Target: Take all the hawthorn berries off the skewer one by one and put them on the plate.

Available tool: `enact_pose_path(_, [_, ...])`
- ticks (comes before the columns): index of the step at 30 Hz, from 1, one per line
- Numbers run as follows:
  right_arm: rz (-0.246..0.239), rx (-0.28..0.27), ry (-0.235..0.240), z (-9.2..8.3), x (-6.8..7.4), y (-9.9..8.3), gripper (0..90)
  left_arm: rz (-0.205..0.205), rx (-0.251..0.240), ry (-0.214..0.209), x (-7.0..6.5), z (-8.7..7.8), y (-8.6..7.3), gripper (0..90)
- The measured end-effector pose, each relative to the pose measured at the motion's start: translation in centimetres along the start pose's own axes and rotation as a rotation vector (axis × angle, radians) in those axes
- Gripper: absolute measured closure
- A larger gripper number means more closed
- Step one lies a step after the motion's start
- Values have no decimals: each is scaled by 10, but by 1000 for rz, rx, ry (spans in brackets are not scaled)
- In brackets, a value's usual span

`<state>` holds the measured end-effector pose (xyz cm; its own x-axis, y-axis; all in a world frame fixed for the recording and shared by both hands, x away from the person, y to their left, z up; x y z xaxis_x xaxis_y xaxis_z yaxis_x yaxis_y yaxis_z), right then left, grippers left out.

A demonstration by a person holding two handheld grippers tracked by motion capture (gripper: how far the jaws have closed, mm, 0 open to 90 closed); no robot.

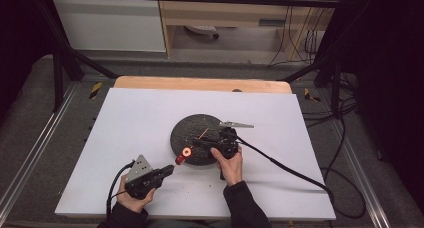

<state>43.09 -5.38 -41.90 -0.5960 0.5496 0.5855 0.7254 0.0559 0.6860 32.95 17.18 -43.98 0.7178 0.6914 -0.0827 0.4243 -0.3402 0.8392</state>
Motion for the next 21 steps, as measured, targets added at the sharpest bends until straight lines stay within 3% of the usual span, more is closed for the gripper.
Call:
enact_pose_path(8, [-3,-28,-17,-8,-2,11,664,5,-11,2,0,-2,1,885])
enact_pose_path(16, [10,-34,1,-12,-1,15,677,8,-28,8,-1,-4,2,885])
enact_pose_path(21, [14,-27,17,-11,0,13,614,10,-34,12,-1,-5,2,885])
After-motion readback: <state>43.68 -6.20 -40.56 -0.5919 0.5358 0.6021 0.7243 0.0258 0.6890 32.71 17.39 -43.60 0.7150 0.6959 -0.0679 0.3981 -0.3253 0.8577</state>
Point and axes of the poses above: each handheld gripper's, and its own axes: z roughly forward along the jaws, y roughly out of its top, x roughly to its left, the point moved 3 cm from there along z, roughly forward along the jaws, and after that the axes turned 7 degrees about x, right-handed, at the moved point
